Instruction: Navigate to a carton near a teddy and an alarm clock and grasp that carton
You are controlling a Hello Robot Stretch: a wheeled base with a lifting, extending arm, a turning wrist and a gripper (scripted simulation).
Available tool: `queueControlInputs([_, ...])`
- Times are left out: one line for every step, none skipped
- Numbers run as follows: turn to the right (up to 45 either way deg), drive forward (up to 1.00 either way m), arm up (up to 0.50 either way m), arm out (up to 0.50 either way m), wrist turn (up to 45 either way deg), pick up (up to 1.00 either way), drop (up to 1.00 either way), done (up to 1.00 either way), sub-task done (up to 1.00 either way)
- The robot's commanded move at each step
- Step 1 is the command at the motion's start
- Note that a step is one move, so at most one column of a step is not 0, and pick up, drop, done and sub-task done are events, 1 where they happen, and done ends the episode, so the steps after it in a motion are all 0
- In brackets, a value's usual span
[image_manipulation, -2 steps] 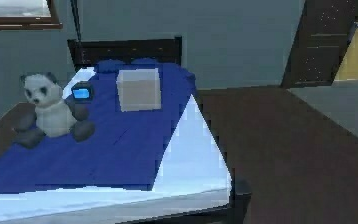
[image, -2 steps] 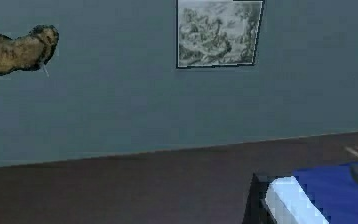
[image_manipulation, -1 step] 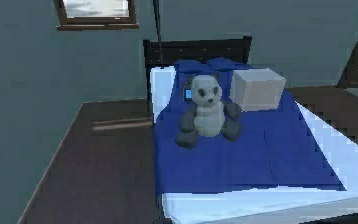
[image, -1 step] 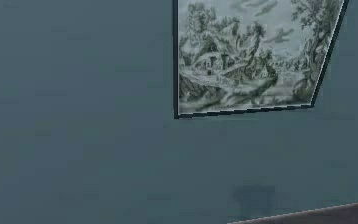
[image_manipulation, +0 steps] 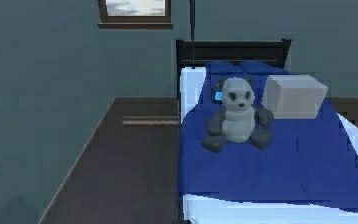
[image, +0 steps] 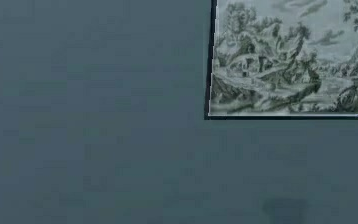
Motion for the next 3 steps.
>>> queueControlInputs([0.0, 0.20, 0.00, 0.00, 0.0, 0.00, 0.00, 0.00, 0.00])
queueControlInputs([45.0, 0.00, 0.00, 0.00, 0.0, 0.00, 0.00, 0.00, 0.00])
queueControlInputs([9.0, 0.00, 0.00, 0.00, 0.0, 0.00, 0.00, 0.00, 0.00])
